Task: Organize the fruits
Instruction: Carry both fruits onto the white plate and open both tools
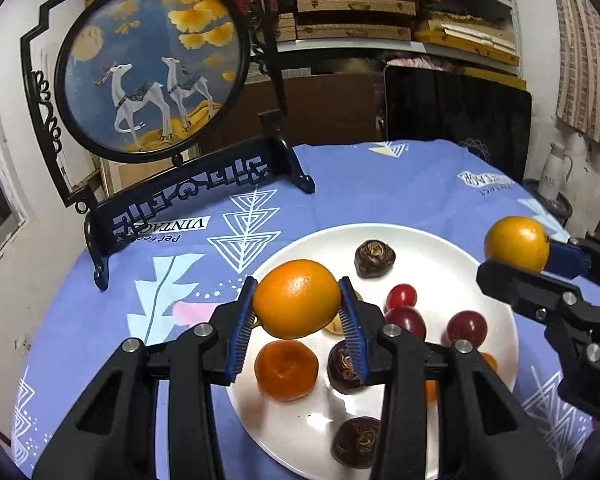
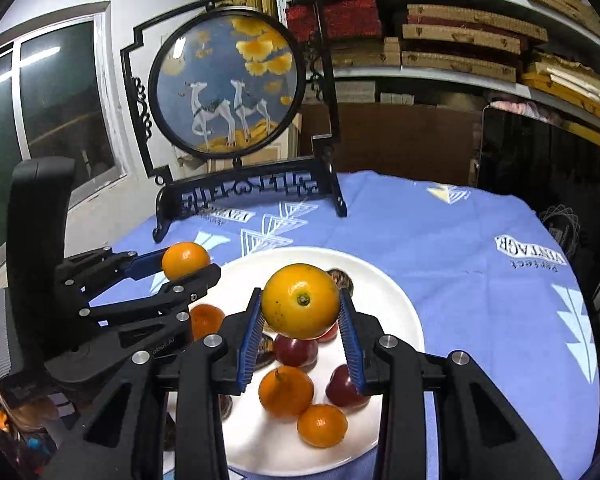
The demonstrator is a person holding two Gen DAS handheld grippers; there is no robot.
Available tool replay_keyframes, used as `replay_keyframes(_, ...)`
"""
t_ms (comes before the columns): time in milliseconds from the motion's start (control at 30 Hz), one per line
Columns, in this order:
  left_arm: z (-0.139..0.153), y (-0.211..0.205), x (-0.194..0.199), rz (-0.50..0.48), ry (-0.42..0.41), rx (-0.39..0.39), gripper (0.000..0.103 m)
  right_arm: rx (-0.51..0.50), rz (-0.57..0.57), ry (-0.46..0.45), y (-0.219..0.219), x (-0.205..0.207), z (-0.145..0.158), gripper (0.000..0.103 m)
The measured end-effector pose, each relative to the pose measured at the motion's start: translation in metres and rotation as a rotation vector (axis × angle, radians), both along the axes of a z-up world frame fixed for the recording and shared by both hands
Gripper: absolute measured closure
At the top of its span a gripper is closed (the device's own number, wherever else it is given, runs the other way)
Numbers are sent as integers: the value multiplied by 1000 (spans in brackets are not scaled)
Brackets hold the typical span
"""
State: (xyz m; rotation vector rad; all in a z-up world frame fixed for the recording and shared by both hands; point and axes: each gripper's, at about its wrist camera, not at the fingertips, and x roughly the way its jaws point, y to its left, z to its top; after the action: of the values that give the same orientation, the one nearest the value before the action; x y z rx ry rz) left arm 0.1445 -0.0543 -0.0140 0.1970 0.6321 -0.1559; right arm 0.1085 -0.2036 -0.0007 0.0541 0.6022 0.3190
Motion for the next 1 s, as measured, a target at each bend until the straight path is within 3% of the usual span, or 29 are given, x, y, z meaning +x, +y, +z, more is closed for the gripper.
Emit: replay_keyframes(1000,-21,-9,8,-8,44,38,62,-16,-62,59,2,19,-29,66)
